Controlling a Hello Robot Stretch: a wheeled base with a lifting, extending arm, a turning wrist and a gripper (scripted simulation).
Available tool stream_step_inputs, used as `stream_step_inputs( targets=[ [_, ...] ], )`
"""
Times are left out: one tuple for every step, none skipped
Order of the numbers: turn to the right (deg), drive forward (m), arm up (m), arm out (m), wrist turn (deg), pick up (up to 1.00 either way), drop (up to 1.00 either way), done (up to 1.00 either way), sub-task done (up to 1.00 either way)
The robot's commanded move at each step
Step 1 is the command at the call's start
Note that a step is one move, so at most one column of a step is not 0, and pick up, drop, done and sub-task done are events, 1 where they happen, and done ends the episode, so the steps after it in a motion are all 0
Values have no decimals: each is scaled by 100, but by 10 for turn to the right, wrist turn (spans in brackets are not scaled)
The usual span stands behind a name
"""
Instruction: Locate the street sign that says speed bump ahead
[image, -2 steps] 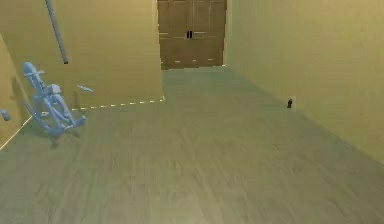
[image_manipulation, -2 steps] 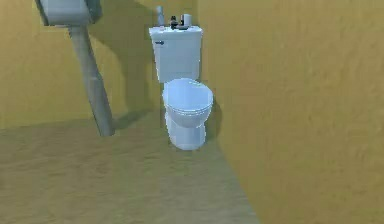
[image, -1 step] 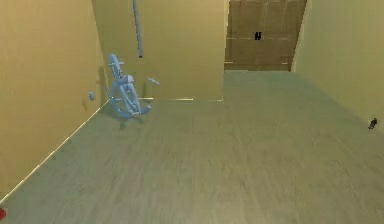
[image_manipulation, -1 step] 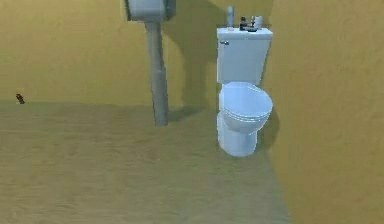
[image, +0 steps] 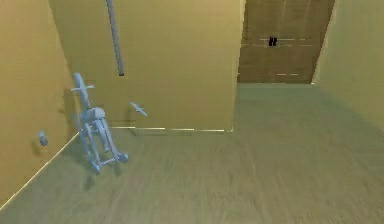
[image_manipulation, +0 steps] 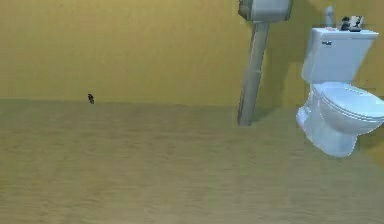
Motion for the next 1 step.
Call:
stream_step_inputs(
  targets=[
    [0,100,0,0,0,0,0,0,0]
  ],
)
